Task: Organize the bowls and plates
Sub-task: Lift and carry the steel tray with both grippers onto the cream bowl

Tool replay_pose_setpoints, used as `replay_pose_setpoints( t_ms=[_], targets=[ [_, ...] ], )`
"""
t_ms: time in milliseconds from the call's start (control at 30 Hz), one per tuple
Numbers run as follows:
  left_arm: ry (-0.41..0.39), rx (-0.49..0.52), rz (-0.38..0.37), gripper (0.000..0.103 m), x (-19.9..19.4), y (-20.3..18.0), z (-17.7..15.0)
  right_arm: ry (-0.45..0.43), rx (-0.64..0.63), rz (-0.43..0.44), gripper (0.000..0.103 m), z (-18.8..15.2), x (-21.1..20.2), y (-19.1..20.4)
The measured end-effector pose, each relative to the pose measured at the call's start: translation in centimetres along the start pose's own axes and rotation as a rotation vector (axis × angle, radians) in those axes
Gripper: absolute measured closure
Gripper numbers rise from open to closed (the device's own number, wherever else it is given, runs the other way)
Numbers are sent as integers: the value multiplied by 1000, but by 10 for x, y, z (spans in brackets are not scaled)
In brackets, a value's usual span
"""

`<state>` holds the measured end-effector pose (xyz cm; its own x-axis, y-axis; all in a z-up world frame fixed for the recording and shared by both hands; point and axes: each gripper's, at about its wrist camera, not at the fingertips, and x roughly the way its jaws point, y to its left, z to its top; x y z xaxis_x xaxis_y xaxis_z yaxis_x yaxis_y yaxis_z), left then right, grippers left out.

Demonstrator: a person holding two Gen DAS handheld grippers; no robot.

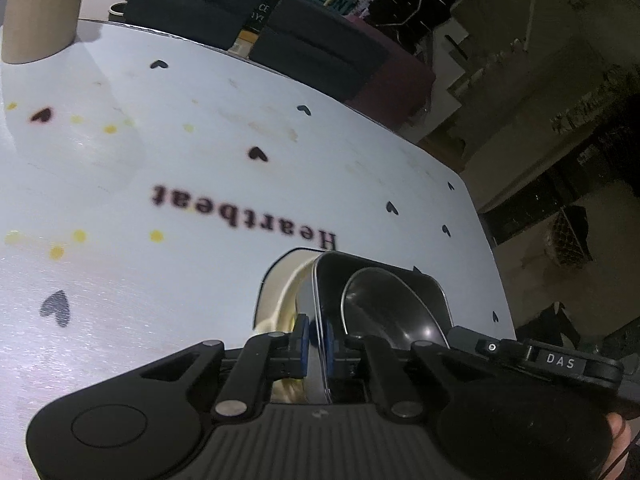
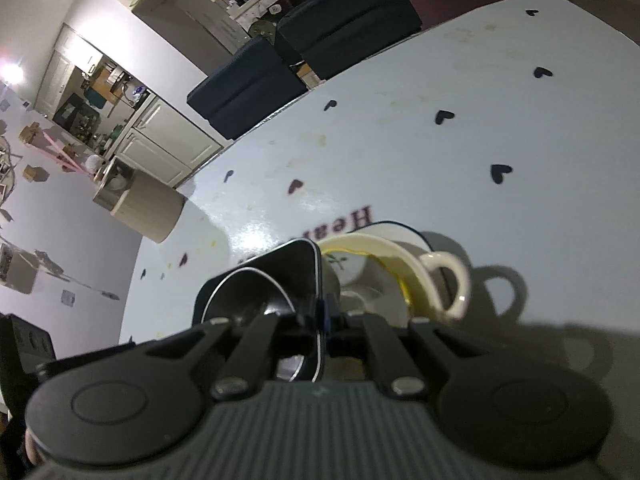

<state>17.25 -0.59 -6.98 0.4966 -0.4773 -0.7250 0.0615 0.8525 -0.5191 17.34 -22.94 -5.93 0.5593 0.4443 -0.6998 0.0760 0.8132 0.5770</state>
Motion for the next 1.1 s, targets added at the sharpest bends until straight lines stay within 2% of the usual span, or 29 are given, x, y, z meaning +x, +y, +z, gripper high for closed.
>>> replay_pose_setpoints(
  t_ms=[467,1100],
  targets=[
    [28,44,31,96,25,-10,-3,2,20,-45,98,1,-8,-19],
    [28,79,35,96,30,-14,-4,35,22,-71,98,0,-7,-24]
  ],
)
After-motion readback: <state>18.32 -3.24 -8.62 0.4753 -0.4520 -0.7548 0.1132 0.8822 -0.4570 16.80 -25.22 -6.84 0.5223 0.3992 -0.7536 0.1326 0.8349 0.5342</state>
